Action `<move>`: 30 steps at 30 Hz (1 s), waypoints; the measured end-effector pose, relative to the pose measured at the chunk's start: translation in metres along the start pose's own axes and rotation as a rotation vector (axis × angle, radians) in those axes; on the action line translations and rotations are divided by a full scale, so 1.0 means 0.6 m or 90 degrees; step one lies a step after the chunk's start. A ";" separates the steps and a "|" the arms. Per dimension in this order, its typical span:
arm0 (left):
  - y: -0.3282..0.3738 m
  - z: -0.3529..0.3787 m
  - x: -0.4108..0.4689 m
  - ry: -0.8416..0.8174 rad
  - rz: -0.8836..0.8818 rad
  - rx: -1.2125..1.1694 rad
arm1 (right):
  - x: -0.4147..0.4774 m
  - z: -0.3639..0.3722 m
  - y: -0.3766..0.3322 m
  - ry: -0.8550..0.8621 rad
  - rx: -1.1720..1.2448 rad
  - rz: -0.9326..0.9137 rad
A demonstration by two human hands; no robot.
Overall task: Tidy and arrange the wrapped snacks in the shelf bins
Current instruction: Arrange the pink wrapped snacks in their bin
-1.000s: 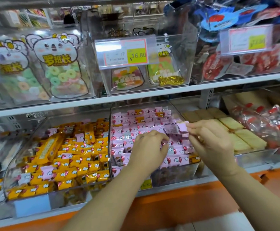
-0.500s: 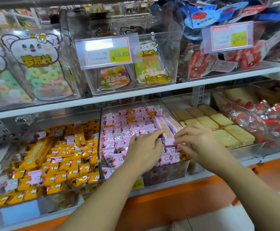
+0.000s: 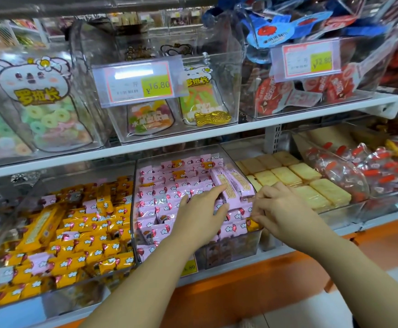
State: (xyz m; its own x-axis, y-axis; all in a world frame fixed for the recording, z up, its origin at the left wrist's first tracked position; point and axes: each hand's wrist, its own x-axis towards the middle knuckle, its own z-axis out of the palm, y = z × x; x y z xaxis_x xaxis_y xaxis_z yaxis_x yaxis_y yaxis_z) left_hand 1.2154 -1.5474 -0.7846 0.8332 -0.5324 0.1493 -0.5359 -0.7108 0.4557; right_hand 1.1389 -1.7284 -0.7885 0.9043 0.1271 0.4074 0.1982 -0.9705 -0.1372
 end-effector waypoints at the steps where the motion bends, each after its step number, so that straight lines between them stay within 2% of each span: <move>1: -0.001 0.001 0.001 0.000 0.001 0.001 | -0.001 0.000 0.002 -0.003 0.020 0.004; 7: 0.003 -0.002 -0.001 0.001 0.013 0.045 | -0.003 0.001 0.003 -0.061 0.097 0.033; 10: 0.011 0.001 -0.008 0.047 0.122 0.110 | -0.004 -0.004 -0.001 -0.073 0.116 0.054; 12: 0.014 0.009 -0.008 -0.007 0.196 0.171 | -0.003 -0.011 -0.005 -0.080 0.137 0.050; 14: 0.011 0.018 -0.006 -0.067 0.196 0.210 | -0.003 -0.024 -0.009 -0.074 0.172 0.061; 16: 0.008 0.022 -0.002 -0.075 0.192 0.223 | -0.004 -0.040 -0.011 -0.031 0.211 0.073; 20: 0.004 0.026 0.000 -0.071 0.199 0.230 | -0.008 -0.069 -0.015 0.157 0.258 0.075; 24: 0.009 0.019 -0.007 -0.053 0.192 0.175 | -0.008 -0.073 -0.037 0.316 0.288 0.059; 30: -0.011 -0.016 -0.049 0.038 0.162 0.033 | 0.007 -0.058 -0.099 0.404 0.339 0.077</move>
State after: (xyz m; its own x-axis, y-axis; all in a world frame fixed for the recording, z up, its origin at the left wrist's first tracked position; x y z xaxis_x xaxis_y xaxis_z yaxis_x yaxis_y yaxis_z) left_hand 1.1956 -1.5228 -0.7836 0.6768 -0.6699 0.3051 -0.7339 -0.5814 0.3513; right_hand 1.1178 -1.6775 -0.7470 0.5782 -0.2653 0.7716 0.4098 -0.7233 -0.5558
